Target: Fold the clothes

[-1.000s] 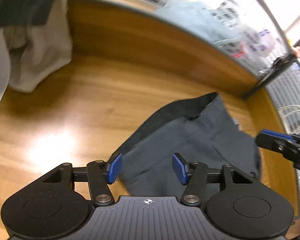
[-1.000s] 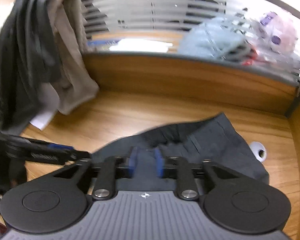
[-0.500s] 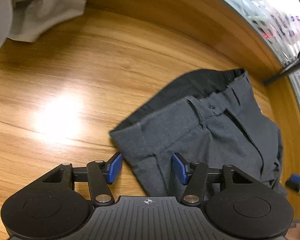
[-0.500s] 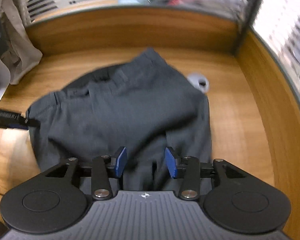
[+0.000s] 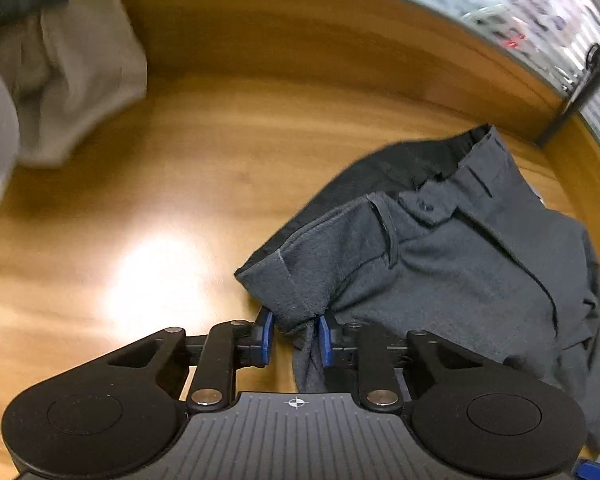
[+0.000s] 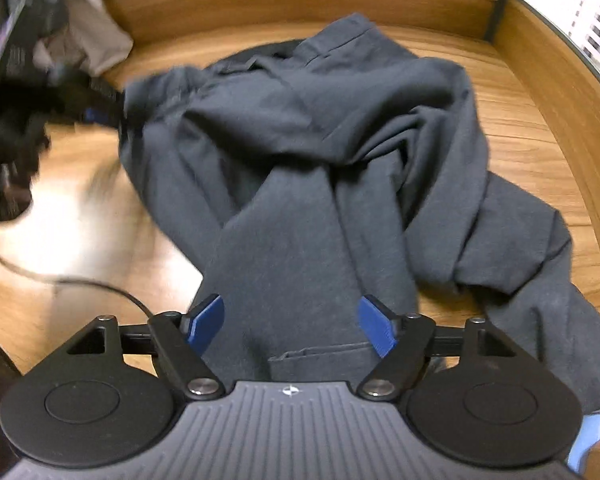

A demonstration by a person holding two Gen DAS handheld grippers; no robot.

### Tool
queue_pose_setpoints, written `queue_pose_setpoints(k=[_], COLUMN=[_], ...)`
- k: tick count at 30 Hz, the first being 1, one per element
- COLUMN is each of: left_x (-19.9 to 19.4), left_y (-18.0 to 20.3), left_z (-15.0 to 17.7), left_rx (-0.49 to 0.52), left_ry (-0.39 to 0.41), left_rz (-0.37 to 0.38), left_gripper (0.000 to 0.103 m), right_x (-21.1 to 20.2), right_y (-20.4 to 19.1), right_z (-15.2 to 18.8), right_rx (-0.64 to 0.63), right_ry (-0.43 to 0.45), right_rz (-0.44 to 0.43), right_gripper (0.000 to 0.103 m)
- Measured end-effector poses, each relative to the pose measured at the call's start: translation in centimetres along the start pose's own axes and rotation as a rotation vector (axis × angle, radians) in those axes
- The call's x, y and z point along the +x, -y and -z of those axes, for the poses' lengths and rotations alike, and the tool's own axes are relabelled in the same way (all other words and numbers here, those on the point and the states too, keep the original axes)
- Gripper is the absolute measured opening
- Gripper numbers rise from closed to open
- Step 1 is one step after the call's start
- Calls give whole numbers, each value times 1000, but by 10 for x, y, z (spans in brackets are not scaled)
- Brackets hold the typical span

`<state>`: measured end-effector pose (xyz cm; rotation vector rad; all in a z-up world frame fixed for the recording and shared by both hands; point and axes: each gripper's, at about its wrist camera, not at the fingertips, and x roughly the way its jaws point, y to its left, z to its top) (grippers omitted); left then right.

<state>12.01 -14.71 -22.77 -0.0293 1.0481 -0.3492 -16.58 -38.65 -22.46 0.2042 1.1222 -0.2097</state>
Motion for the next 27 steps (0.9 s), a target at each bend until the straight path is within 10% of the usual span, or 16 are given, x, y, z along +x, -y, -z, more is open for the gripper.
queue_pose_setpoints(k=[7,9,12,27], left_x=[-27,-33,-39,-47], left_y=[-16,-24,-37,-64], left_z=[-30,-40,-54,-51], left_rx=[45,45,20,92], left_ry=[108,126,126,78], left_rz=[-46,-59,-68,-92], left_gripper=[20,20,20,20], right_x=[25,28,28,-77], right_y=[-7,-4,-3,-38], right_z=[7,10,15,34], right_rx=[-70,-56,-36,91], right_ry=[-35,-47,-54,15], right_rz=[60,42,20,-160], right_gripper=[72,32,2,7])
